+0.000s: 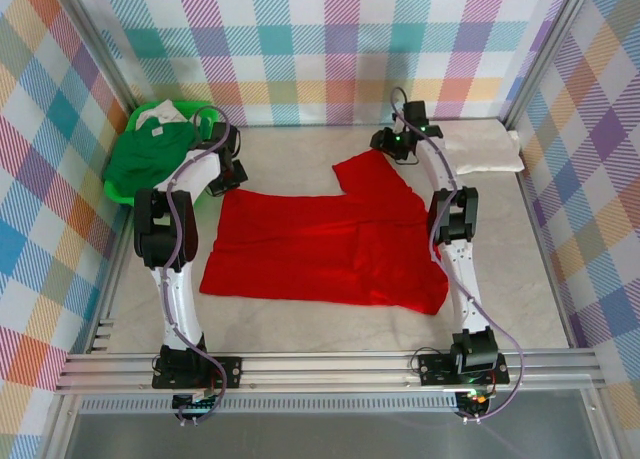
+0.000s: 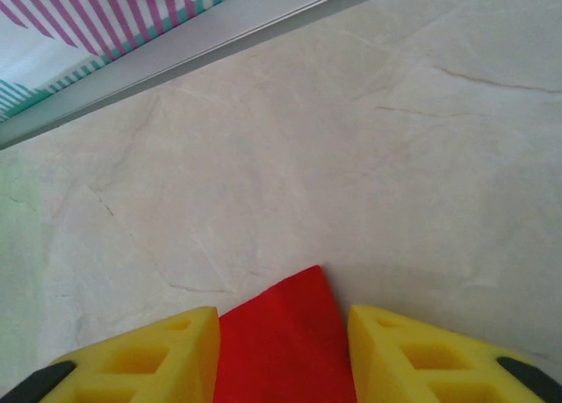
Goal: Fold and stack the t-shirts
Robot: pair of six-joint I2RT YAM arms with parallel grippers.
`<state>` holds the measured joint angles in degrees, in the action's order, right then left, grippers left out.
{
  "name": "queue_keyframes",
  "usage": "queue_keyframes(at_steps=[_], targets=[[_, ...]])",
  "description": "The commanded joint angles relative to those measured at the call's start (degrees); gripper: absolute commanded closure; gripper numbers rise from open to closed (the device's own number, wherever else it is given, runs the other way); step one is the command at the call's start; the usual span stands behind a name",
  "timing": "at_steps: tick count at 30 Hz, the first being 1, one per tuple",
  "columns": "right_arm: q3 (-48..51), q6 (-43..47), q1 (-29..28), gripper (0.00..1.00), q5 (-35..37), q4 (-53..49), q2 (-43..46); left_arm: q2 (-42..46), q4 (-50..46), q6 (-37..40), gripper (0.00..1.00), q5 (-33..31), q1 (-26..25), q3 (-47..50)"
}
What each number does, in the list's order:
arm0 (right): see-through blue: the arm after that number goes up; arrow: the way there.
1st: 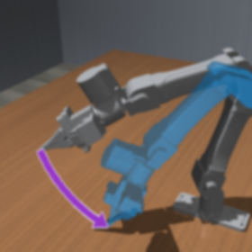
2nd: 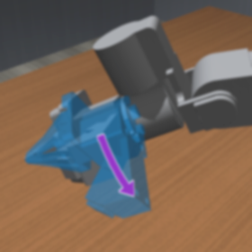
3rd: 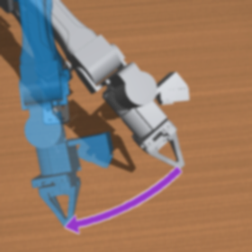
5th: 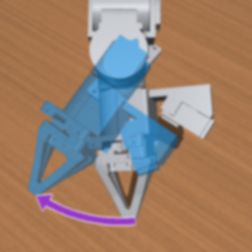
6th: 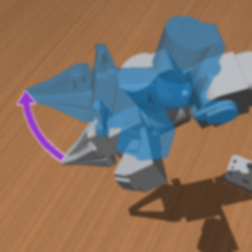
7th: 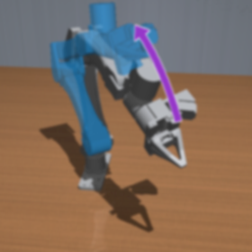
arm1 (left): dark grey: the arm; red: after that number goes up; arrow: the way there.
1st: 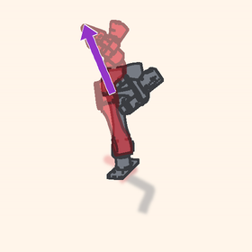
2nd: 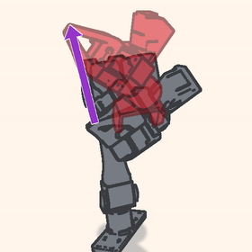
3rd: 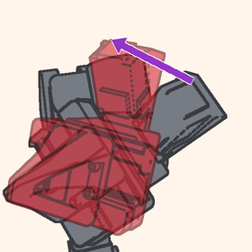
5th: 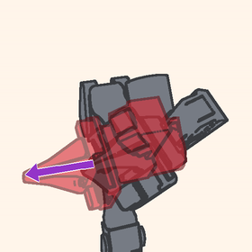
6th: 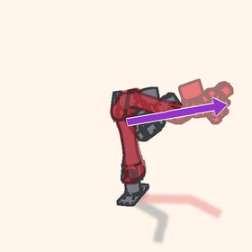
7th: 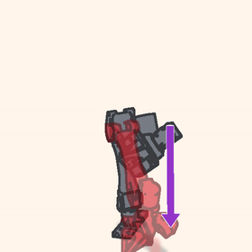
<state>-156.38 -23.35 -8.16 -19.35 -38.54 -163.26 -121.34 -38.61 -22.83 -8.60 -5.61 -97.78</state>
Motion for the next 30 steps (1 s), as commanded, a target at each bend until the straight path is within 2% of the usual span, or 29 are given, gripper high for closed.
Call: queue_keyframes(at_steps=[1, 6, 8, 9, 15, 22, 30], targets=[[-1.68, -1.31, -0.98, 0.63, -2.0, 0.57, -2.18, 0.82, 0.27, 0.53, 1.0, 0.68, -0.52, -1.54], [-1.69, -1.17, -1.57, 0.8, -1.72, 1.19, -2.11, 0.54, 0.21, 0.52, 1.0, 0.62, -0.47, -2.18], [-1.74, -1.32, -1.59, 0.95, -0.34, 1.19, -1.89, 0.34, 0.1, 0.56, 1.0, 0.84, -0.54, -2.58], [-1.74, -1.43, -1.59, 0.99, 0.19, 0.98, -1.59, 0.31, 0.27, 0.53, 1.0, 0.81, -0.46, -2.68], [0.48, -0.49, -1.54, 1.0, 3.7, 1.03, 4.17, 0.84, 0.64, 0.24, 1.0, -0.74, -0.38, -2.84], [8.32, 1.22, -1.59, 1.0, 4.32, 7.66, 13.6, 1.09, 1.94, 1.01, 1.0, -2.57, 0.39, -2.98], [6.54, 2.42, -1.48, 1.0, 5.74, 10.57, 14.86, -3.73, 0.62, 3.05, 1.0, -3.51, 1.14, -10.12]])
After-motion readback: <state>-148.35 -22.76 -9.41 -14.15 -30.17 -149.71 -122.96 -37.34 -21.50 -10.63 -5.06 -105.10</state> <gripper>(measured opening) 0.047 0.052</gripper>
